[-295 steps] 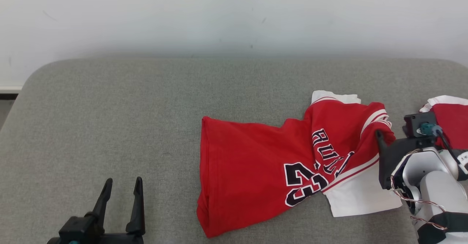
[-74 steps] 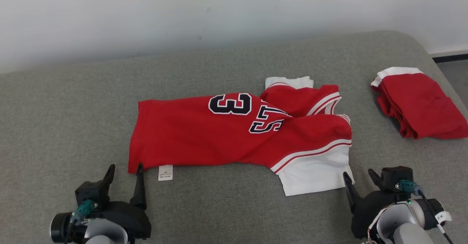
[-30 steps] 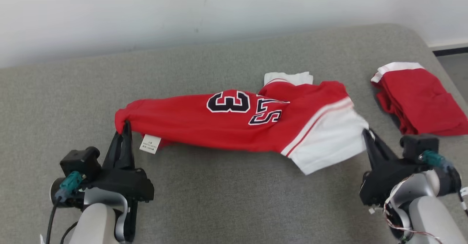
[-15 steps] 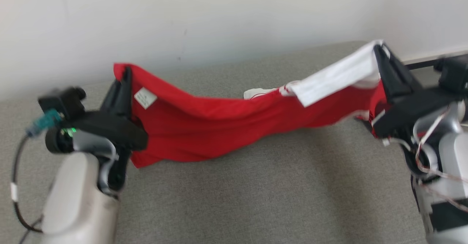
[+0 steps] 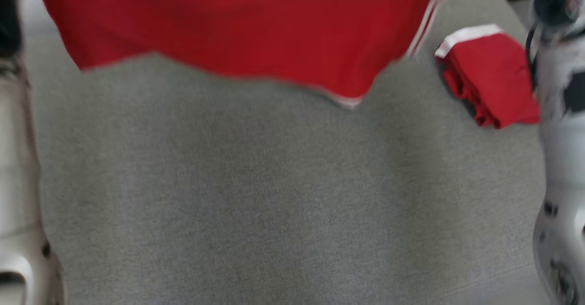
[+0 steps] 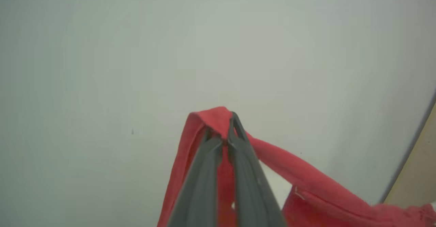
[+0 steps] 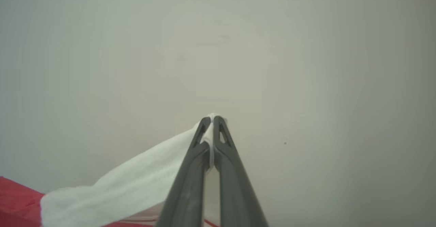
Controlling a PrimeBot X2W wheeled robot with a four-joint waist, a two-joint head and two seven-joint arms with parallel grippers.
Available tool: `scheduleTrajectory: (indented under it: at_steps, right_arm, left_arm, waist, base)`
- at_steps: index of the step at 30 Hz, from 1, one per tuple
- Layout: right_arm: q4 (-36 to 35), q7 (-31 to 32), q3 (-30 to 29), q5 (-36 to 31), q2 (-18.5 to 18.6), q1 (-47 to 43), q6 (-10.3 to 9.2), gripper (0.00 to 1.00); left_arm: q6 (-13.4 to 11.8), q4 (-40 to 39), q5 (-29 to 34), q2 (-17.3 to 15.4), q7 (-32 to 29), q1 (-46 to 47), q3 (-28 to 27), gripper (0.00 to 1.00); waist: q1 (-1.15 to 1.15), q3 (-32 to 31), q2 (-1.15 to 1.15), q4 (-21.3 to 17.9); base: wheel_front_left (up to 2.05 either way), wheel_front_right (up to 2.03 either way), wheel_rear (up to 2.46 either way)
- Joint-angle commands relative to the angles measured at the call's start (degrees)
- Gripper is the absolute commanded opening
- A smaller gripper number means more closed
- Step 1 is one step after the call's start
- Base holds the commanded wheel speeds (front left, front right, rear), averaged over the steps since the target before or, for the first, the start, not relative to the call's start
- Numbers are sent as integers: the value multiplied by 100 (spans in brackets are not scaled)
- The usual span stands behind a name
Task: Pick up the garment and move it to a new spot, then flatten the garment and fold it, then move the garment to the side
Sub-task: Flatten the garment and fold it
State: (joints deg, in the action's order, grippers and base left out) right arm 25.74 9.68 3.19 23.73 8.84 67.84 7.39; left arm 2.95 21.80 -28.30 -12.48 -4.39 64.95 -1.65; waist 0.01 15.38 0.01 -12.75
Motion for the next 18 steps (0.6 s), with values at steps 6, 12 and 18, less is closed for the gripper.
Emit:
scheduleTrajectory:
  at_steps: [6, 12, 18]
  right_arm:
    - [740, -1143, -895, -480, -328, 1805, 14, 0]
    - [957, -2235, -1526, -1098, -408, 3251, 7, 0]
    - [803, -2486, -1436, -1597, -356, 3628, 7, 0]
  left_arm:
    - [-132, 231, 54, -98, 668, 1248, -197, 0]
    - [-114, 363, -83, -70, 1491, 2251, -446, 0]
    - [213, 429, -63, 20, 1901, 2428, -384, 0]
  waist:
    - [-1, 2132, -1, 279]
    - [-1, 2547, -1, 444]
    - [-1, 2838, -1, 594]
  base:
    - [0, 0, 0]
    - [0, 0, 0]
    - [0, 0, 0]
